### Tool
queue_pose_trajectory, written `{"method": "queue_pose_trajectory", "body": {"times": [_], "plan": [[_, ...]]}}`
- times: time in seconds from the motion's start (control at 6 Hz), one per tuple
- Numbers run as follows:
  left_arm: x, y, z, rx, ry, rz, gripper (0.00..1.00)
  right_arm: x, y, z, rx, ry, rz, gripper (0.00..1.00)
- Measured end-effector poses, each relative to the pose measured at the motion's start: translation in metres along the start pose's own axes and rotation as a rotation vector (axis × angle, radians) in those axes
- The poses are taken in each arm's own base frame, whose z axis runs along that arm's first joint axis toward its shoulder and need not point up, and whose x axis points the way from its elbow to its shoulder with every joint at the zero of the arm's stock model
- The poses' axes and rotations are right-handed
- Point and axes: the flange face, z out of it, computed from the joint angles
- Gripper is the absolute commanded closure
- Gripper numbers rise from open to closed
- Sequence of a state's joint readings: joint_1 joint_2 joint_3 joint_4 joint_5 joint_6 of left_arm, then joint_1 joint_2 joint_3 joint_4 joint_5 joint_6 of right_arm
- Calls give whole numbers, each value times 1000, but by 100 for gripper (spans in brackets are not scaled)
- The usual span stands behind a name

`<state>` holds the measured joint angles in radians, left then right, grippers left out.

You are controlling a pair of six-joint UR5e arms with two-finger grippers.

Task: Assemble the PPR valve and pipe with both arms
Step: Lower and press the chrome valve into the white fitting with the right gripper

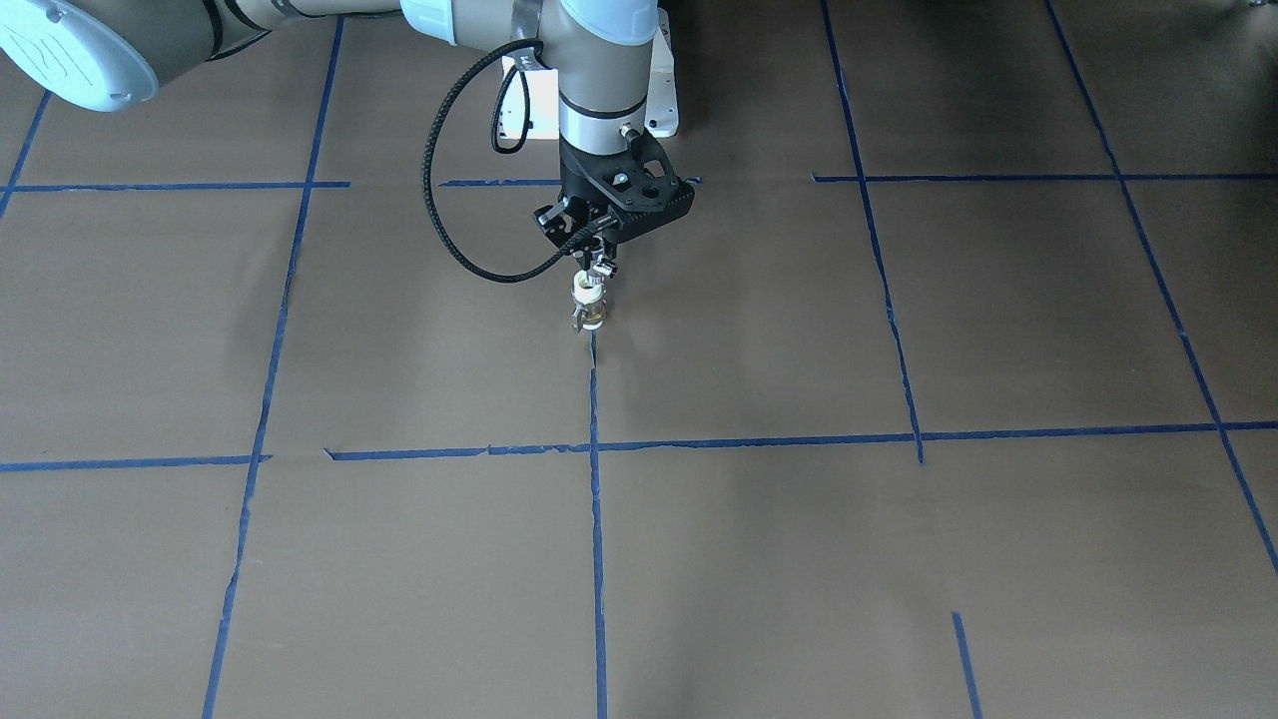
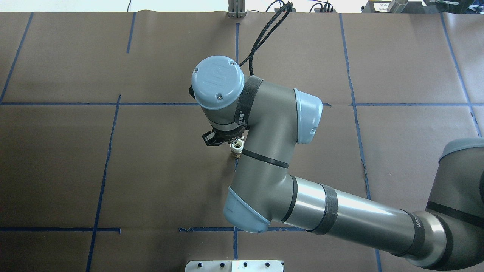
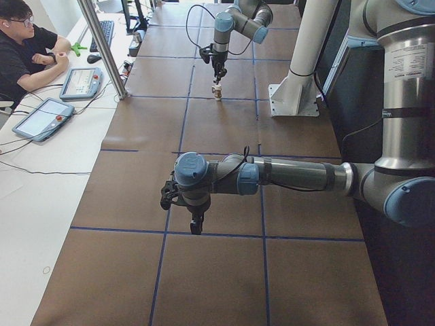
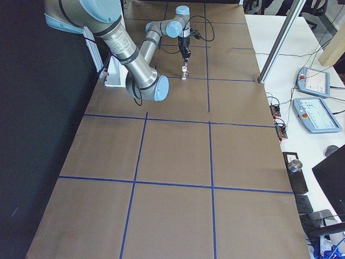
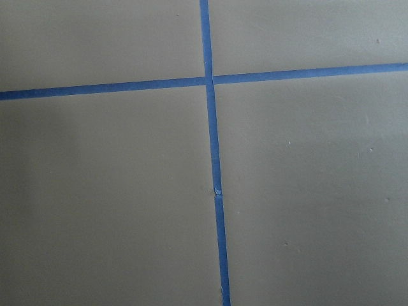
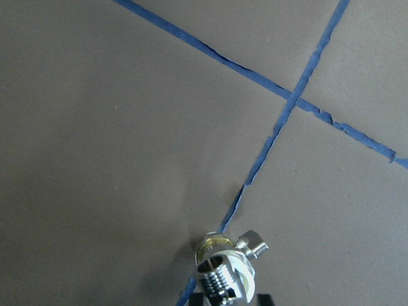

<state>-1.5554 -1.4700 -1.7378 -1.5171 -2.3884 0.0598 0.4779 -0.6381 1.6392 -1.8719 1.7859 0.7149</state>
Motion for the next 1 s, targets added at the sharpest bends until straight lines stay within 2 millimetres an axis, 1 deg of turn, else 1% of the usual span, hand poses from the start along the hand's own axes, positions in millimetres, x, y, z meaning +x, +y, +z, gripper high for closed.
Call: {"method": "queue_pose_trajectory", "body": {"times": [1.0], "plan": [[1, -2, -1, 2, 0, 2, 0, 2, 2, 11, -19, 14, 3, 100]]}}
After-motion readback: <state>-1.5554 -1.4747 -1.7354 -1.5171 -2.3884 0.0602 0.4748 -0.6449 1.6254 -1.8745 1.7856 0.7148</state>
